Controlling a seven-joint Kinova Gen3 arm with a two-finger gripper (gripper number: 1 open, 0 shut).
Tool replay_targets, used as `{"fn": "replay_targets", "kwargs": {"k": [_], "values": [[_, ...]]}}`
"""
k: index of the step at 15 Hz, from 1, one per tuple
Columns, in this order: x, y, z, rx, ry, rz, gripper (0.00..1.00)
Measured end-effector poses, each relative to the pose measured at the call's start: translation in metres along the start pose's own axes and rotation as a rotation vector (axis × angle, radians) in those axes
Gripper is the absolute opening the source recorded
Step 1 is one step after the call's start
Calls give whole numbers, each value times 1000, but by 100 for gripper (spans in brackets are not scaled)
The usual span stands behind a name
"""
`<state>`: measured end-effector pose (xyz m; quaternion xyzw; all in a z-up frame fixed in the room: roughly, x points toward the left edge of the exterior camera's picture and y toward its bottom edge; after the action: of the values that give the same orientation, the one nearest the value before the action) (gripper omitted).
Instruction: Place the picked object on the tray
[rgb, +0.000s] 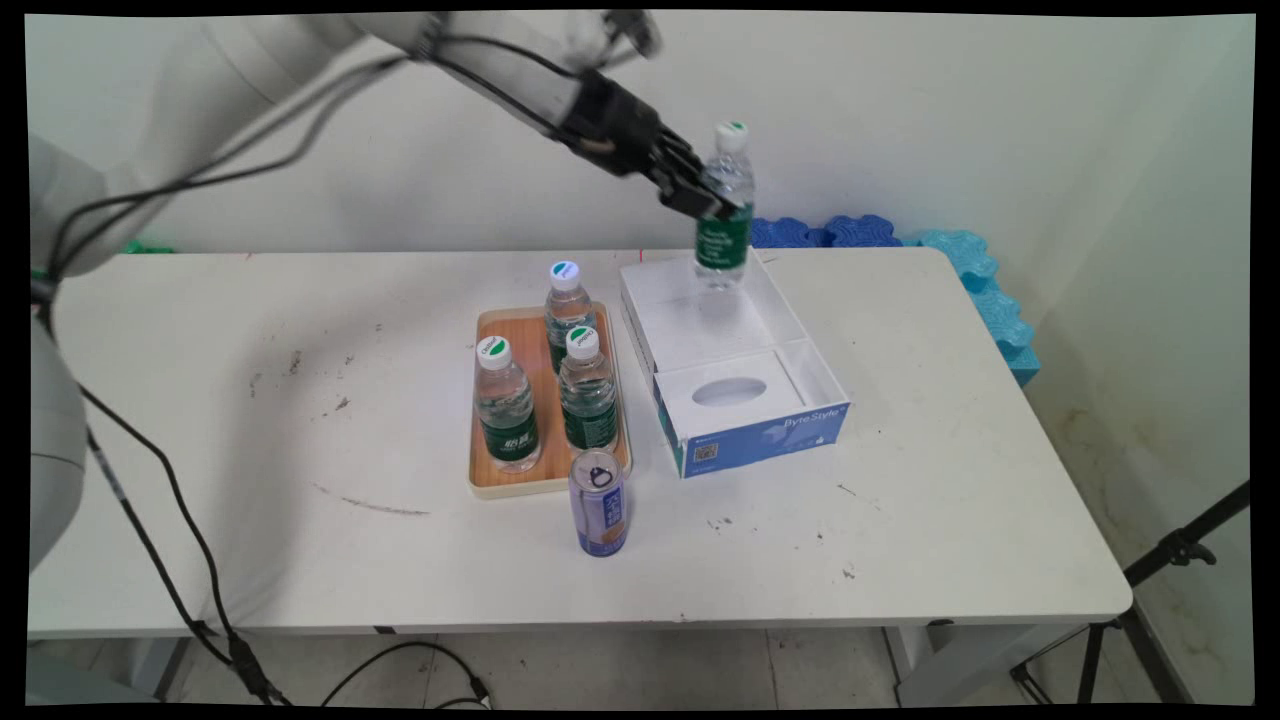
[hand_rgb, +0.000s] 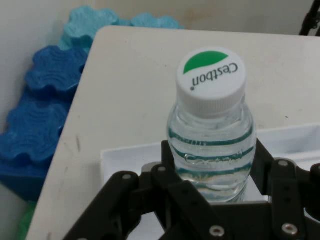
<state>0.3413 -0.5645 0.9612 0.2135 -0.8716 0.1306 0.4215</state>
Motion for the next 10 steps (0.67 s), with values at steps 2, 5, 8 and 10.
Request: {"fn": "replay_targets", "kwargs": {"k": [2,5,8,10], "values": [[-3,-1,-44,-11,5,14,0],[-17,-1,-93,-33,1,19,0],[-39,0,-137,-52,-3,15,0],[-55,2,-160,-63,-7,11,0]]}}
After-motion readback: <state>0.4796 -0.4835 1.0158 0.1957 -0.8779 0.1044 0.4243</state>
